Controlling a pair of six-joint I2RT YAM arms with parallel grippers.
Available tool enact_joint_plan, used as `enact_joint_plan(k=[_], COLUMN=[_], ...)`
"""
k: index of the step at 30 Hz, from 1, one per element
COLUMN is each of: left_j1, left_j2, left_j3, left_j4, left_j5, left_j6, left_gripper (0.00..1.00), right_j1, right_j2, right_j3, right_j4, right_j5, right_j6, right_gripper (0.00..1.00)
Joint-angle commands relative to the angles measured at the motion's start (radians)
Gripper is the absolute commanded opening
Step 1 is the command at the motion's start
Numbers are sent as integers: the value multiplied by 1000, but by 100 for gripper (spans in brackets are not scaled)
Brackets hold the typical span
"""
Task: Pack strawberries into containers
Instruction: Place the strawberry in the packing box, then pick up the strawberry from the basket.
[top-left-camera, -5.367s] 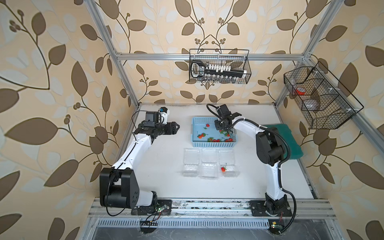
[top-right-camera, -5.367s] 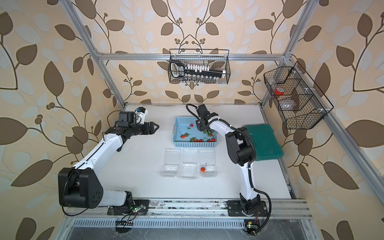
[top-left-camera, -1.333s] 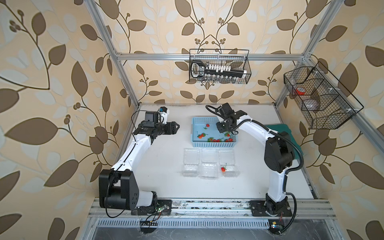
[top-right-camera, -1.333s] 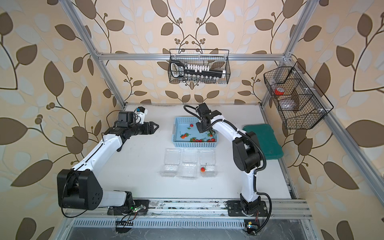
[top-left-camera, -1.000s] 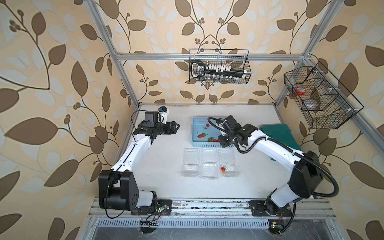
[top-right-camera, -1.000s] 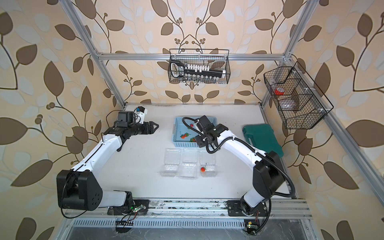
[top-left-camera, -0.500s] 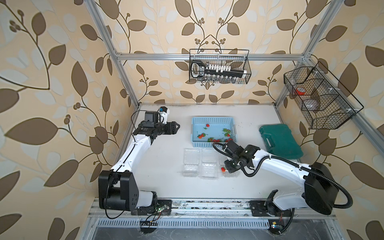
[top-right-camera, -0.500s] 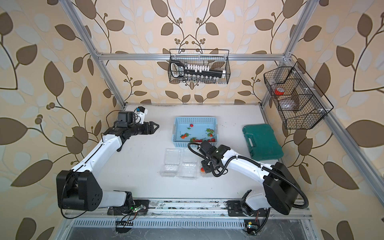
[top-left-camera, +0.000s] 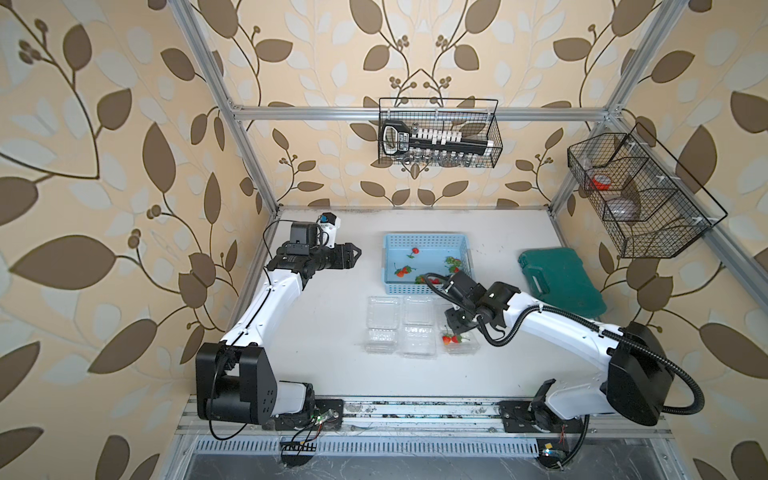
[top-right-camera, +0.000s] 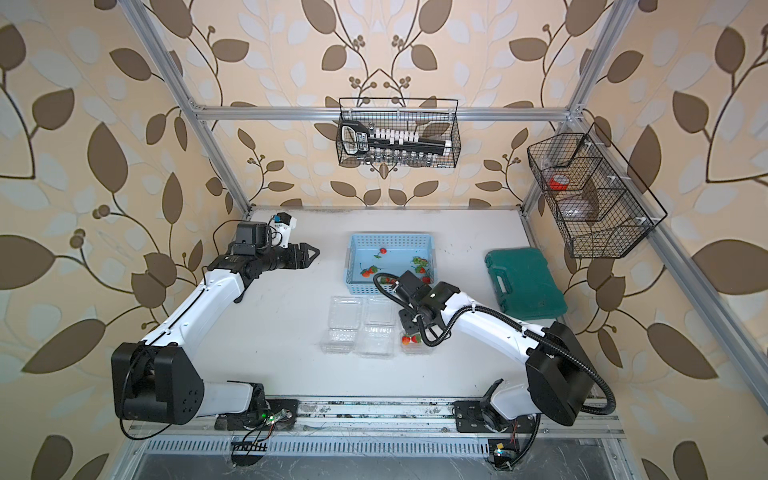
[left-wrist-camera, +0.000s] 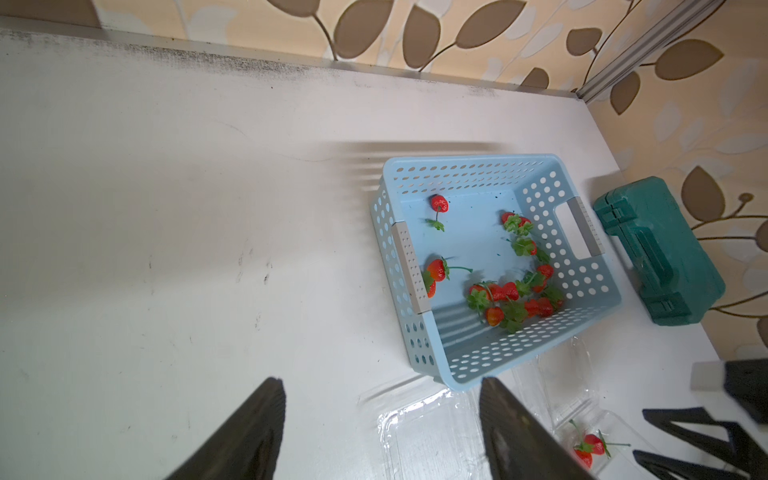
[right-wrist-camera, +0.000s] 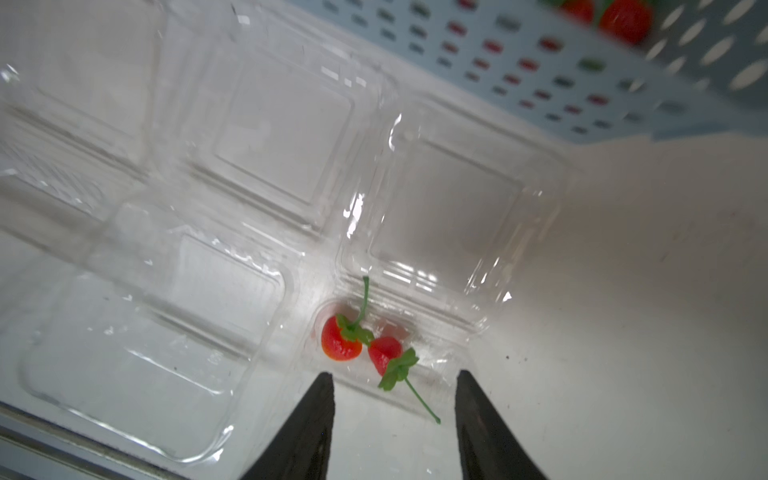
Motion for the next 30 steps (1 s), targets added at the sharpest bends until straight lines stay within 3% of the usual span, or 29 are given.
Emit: enact_joint_plan(k=[1, 11, 18, 30], left_j1=[-8, -8, -11, -11], left_j2=[-32, -10, 3, 7], left_j3=[26, 28, 32, 35], left_j4=[4, 0, 0, 1], left_j5=[7, 9, 10, 7], left_j6=[6, 6, 6, 6], left_gripper=[75, 75, 75, 76], right_j1=[-53, -179, -226, -232], right_j2=[63, 471, 707, 896], right_j3=[119, 466, 647, 827], right_j4=[64, 256, 358, 350], right_j5=[31, -71, -128, -44], right_j6=[-77, -104, 82, 314], right_gripper=[48, 48, 49, 49])
